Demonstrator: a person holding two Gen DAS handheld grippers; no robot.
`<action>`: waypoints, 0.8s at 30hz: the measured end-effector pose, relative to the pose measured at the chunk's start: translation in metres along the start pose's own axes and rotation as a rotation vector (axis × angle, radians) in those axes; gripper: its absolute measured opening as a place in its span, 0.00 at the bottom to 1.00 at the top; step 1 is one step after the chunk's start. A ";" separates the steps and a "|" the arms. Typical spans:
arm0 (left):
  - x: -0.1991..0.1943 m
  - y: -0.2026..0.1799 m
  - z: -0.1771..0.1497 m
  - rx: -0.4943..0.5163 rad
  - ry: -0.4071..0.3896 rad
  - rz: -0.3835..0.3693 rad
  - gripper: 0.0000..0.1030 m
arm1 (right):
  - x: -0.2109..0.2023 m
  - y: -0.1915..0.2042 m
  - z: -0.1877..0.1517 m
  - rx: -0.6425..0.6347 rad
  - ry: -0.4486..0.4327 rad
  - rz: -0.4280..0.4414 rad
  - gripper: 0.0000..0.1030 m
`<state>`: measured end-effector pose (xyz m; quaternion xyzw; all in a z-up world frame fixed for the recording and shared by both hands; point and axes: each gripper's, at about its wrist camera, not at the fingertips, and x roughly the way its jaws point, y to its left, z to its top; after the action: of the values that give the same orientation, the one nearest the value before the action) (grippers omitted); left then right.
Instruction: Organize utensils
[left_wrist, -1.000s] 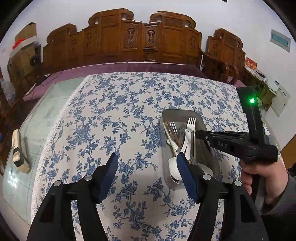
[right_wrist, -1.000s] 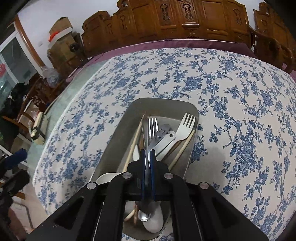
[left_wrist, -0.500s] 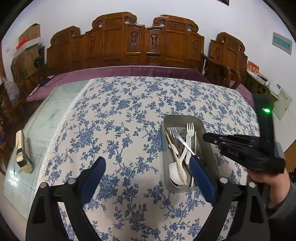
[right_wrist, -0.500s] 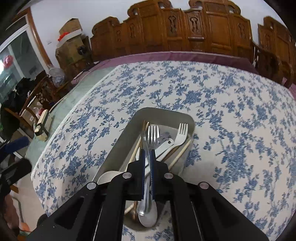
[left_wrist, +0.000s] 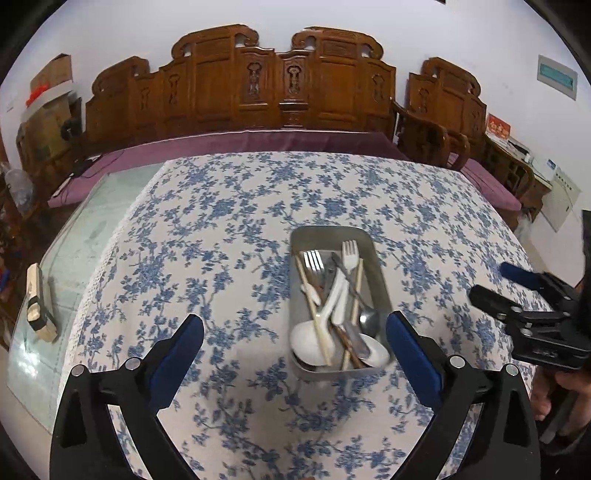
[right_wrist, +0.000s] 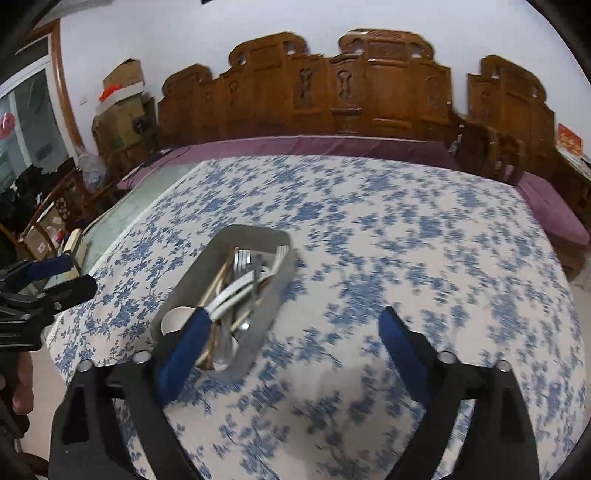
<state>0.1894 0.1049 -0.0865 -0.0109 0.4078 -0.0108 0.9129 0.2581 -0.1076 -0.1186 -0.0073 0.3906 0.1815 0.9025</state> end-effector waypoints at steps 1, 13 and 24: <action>-0.001 -0.004 -0.001 0.002 -0.001 0.001 0.92 | -0.006 -0.003 -0.002 0.004 -0.006 -0.008 0.97; -0.031 -0.063 -0.023 0.036 -0.018 -0.009 0.92 | -0.085 -0.037 -0.033 0.029 -0.069 -0.078 0.97; -0.071 -0.094 -0.051 0.061 -0.065 -0.013 0.92 | -0.144 -0.042 -0.066 0.027 -0.143 -0.115 0.97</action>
<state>0.1032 0.0126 -0.0654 0.0139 0.3775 -0.0285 0.9255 0.1351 -0.2039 -0.0675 -0.0045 0.3265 0.1244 0.9370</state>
